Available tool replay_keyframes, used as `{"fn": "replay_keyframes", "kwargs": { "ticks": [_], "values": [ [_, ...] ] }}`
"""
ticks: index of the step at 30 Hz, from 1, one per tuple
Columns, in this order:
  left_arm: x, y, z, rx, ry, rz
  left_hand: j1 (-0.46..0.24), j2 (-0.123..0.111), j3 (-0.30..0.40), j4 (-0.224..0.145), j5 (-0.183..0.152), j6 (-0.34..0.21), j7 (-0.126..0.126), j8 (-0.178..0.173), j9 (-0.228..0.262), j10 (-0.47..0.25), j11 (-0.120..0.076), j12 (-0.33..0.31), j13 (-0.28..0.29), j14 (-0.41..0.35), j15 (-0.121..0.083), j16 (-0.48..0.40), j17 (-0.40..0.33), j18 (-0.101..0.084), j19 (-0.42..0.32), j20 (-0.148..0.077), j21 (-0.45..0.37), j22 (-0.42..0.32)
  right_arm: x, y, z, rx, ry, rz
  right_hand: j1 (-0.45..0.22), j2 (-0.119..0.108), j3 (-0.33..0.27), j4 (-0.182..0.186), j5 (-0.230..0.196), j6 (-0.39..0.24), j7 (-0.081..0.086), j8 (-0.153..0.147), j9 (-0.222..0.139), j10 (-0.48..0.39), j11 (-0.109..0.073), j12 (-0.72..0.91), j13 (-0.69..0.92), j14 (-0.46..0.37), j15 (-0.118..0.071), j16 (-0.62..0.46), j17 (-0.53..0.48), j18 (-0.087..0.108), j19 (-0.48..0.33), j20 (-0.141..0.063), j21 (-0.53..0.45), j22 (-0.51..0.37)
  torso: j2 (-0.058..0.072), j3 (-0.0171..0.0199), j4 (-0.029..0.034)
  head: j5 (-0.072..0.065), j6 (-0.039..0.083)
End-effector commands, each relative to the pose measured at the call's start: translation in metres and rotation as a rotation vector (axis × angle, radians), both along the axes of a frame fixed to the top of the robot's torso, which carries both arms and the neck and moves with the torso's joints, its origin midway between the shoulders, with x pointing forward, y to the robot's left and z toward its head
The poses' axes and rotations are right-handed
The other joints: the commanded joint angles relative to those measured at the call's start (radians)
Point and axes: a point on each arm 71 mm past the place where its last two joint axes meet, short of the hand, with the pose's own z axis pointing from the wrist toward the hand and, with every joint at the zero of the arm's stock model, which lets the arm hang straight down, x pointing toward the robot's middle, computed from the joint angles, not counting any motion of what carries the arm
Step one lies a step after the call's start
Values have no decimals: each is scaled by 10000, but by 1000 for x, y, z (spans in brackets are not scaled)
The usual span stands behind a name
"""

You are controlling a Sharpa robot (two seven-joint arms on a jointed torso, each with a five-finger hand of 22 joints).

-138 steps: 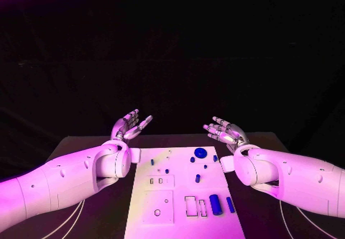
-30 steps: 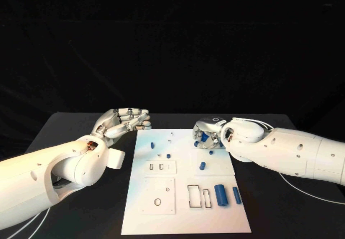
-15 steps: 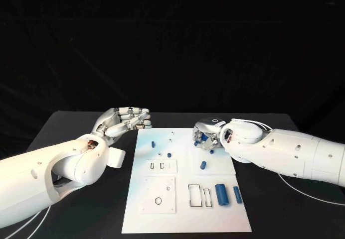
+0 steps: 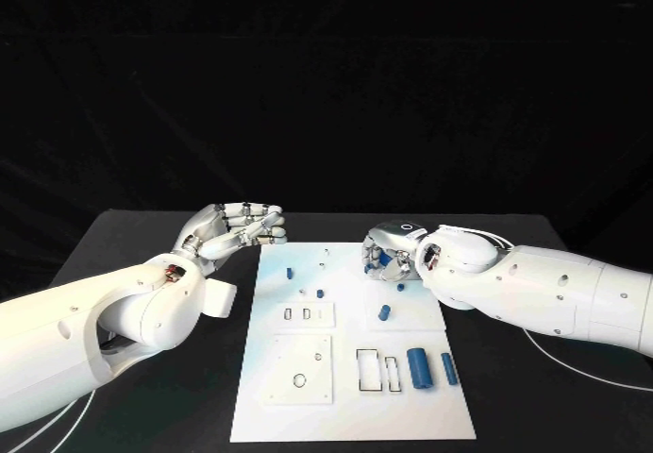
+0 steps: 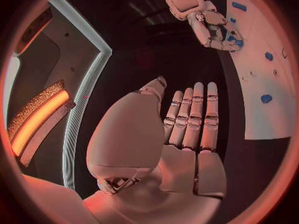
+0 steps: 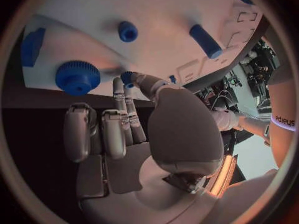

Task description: Assemble the parts on the task board

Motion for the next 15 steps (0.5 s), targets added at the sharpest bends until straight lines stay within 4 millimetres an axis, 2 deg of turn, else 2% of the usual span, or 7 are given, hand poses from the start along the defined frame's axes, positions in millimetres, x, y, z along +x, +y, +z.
{"fn": "replay_keyframes", "kwargs": {
  "ticks": [1,4,9,11,15],
  "values": [
    [0,-2,2,-54,-58,-173,-10,-75,49,-10,-51,-81,270,-59,-6,11,42,-25,-10,-28,16,6,12,134,71,5,37,15,0,3,8,810,-782,-27,190,263,60,-59,43,83,-39,120,153,273,-229,34,75,644,-90,25,495,-120,5,-100,49,72,2,-18,15,-14,33],
    [0,-1,2,-50,-54,-162,-10,-75,49,-10,-51,-81,270,-59,-6,11,42,-25,-10,-28,16,6,12,134,71,5,37,15,1,5,11,1054,-1147,-147,207,292,84,-83,46,89,-43,161,210,283,-235,28,85,641,-99,20,479,-113,-18,-113,28,43,0,-21,13,-11,58],
    [1,-1,2,-48,-46,-154,21,-61,79,-27,-47,-89,269,-64,-6,7,41,-40,-11,-30,15,8,29,133,77,1,45,16,2,13,16,1419,-1638,-227,245,313,146,-143,55,37,-25,197,295,263,-230,-6,90,633,-102,7,442,-112,-29,-126,25,45,13,-1,47,-8,66],
    [1,-1,1,-46,-43,-145,33,-56,91,-34,-45,-93,269,-66,-6,6,40,-46,-12,-31,15,8,35,133,78,0,48,17,3,18,17,1505,-1744,-213,246,305,155,-157,54,22,-18,203,313,252,-225,-17,89,633,-100,8,442,-106,-45,-127,9,21,16,-12,36,-6,113],
    [1,-1,1,-54,-41,-149,33,-56,91,-34,-45,-93,269,-66,-6,6,40,-46,-12,-31,15,8,35,133,78,0,48,17,5,27,17,1571,-1840,-169,248,283,169,-182,53,-8,-5,208,342,229,-214,-39,87,627,-94,-1,420,-99,-69,-127,-13,-11,16,-31,32,4,93]
  ]
}}
